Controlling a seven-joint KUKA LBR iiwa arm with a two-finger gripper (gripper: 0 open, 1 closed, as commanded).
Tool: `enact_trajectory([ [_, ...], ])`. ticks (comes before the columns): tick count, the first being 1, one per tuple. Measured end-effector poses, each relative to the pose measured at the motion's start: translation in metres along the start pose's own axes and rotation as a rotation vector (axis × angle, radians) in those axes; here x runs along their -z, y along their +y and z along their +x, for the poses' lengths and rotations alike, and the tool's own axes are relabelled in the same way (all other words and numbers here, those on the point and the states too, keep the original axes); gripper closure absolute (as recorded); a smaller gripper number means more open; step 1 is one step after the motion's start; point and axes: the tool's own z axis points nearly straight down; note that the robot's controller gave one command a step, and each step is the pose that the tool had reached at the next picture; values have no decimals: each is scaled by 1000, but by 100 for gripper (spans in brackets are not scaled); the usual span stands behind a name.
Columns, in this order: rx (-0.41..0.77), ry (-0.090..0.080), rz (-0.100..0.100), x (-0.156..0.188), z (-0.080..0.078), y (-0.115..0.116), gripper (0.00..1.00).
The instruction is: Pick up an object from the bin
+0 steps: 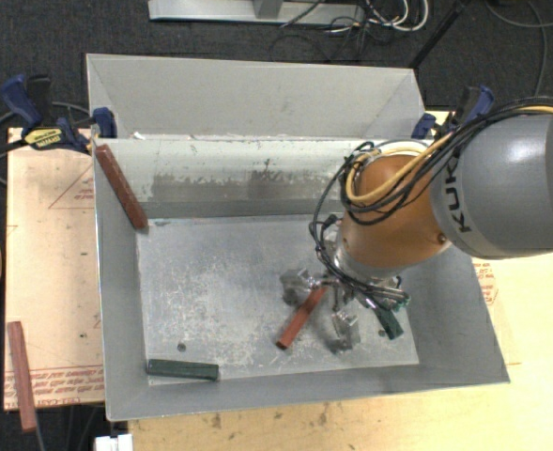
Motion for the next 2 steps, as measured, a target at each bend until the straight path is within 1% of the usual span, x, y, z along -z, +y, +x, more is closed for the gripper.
enact_trajectory([
  [1, 0, -2, 1, 1, -1, -1, 100],
  [2, -3, -9, 7, 111, -3, -1, 100],
])
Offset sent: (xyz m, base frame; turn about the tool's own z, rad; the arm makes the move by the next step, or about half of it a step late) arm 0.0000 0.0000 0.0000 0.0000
